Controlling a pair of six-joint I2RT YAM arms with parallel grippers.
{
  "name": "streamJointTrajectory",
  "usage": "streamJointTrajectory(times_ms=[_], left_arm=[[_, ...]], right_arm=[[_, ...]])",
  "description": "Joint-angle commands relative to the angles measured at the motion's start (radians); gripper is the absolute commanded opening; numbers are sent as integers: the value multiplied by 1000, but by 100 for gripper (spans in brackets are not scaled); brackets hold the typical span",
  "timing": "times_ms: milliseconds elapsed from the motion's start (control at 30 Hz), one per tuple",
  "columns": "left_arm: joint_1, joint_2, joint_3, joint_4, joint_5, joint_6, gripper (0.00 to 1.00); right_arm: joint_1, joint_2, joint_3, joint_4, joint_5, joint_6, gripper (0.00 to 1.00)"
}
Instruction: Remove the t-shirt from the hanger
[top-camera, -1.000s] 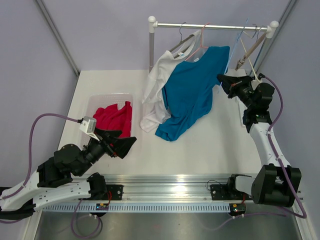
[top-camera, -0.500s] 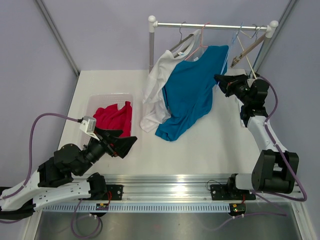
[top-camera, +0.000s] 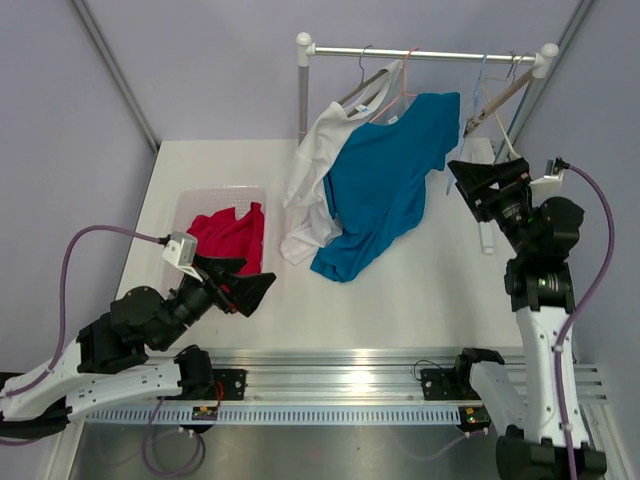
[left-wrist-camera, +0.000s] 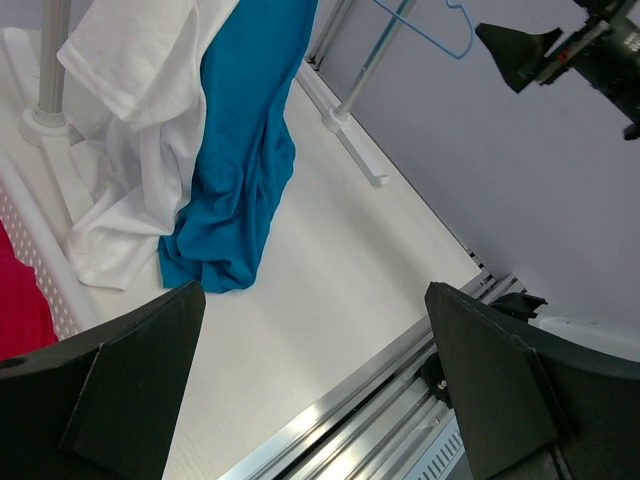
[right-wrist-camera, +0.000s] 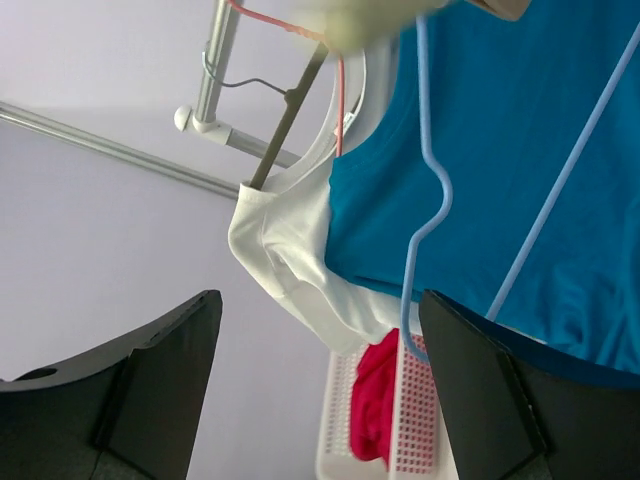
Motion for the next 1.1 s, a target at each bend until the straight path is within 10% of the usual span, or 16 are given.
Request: streamJointTrajectory(times_ms=[0,300,433,700,1067], left_arm=[[1,-21,43,21,-28,48,99],[1,-8,107,-21,-127,161,99],[2,0,132,-38,-133,204,99],[2,-25,83,-38,-128,218,99],[2,-18,37,-31,-101,223,99]], right_arm=[[9,-99,43,-238,99,-218,88],[212,-23,251,-322,232,-339,69],[438,167,338,-193,432,-385,63],[487,450,447,43,643,-333,42],[510,729,552,185,733,-292,48]])
